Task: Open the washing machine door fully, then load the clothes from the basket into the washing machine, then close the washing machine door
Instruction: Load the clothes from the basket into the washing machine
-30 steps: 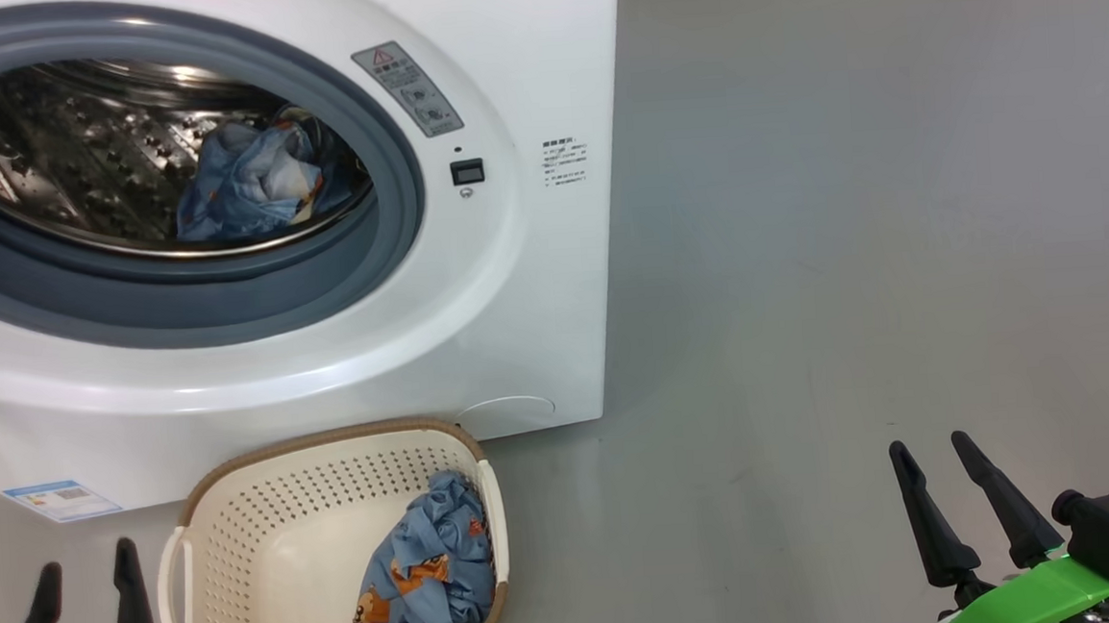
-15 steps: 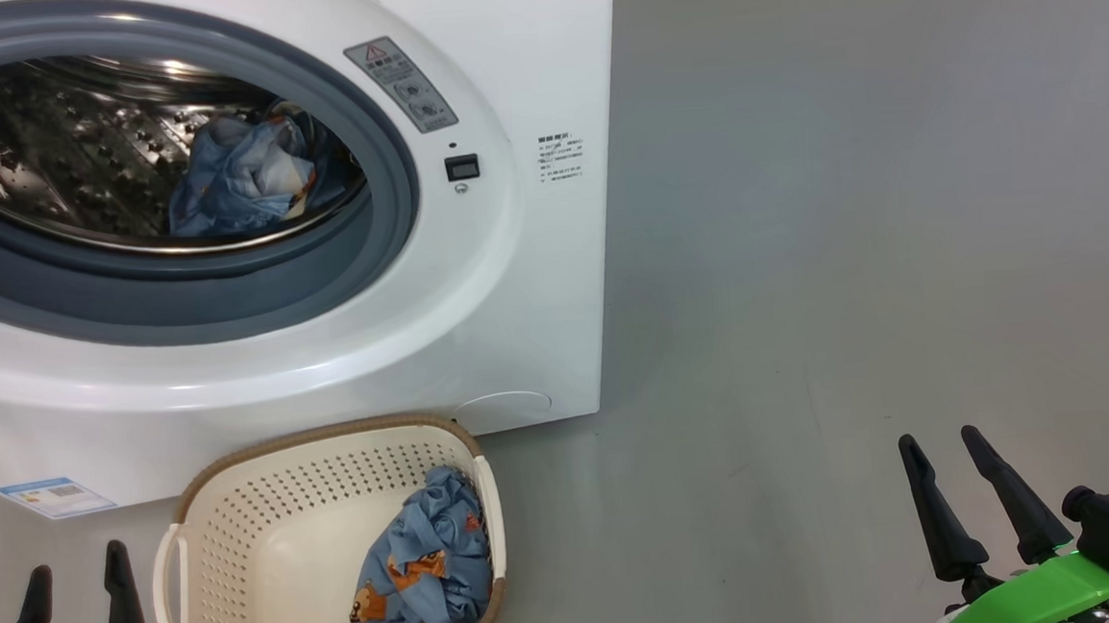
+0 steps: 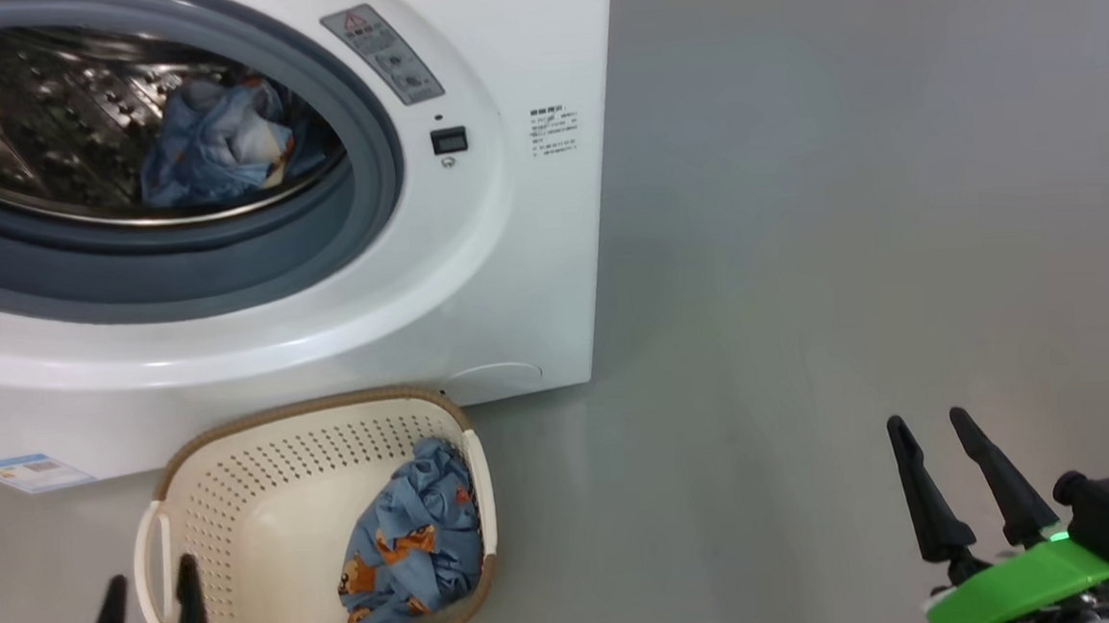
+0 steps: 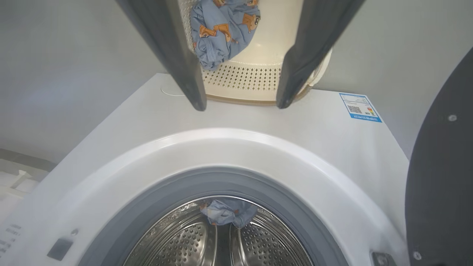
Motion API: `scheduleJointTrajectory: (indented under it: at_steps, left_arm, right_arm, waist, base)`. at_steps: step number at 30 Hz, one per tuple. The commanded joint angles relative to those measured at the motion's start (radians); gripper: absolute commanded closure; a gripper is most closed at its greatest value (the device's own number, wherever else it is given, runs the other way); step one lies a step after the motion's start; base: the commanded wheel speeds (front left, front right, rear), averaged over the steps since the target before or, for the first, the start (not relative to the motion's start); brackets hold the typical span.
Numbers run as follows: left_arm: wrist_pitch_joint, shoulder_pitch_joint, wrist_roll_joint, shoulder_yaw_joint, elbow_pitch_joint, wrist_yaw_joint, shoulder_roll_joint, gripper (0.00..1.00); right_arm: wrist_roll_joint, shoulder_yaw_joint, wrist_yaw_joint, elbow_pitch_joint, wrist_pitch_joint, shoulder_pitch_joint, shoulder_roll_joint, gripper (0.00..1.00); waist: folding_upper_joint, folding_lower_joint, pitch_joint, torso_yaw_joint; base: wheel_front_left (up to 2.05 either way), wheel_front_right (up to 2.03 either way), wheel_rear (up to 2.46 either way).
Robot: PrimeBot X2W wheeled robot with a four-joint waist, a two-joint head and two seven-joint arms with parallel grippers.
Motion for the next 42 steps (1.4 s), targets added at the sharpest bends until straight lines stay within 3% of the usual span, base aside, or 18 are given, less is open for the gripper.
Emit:
scheduleJointTrajectory:
  at_steps: [1, 9, 25, 33, 42]
  left_arm:
    - [-0.006, -0.057, -0.017, -0.002, 0.021, -0.002, 0.018, 0.00]
    - [-0.006, -0.217, -0.091, -0.168, 0.228, -0.002, 0.055, 0.00]
    - [-0.006, -0.588, -0.344, -0.538, 0.586, -0.002, 0.166, 0.00]
    - [0.002, -0.724, -0.515, -0.741, 0.673, -0.002, 0.210, 0.00]
    - [0.064, -0.822, -0.717, -0.907, 0.670, -0.002, 0.275, 0.00]
  right_arm:
    - [-0.004, 0.024, 0.002, -0.030, -0.005, -0.045, 0.002, 0.00]
    - [-0.023, 0.034, 0.002, -0.044, -0.005, -0.117, 0.044, 0.00]
    - [-0.053, 0.063, 0.002, -0.066, -0.005, -0.260, 0.103, 0.00]
    - [-0.064, 0.081, 0.002, -0.077, -0.005, -0.309, 0.117, 0.00]
    - [-0.073, 0.083, 0.002, -0.091, -0.005, -0.339, 0.125, 0.00]
  waist:
    - [0.0000, 0.0000, 0.046, -0.011]
    - [0.0000, 0.0000, 0.188, -0.041]
    - [0.0000, 0.0000, 0.428, -0.101]
    - [0.0000, 0.0000, 0.529, -0.125]
    - [0.0000, 0.0000, 0.608, -0.137]
  base:
    - [0.00, 0.00, 0.00]
    - [0.00, 0.00, 0.00]
    - [0.00, 0.00, 0.00]
    - [0.00, 0.00, 0.00]
    - [0.00, 0.00, 0.00]
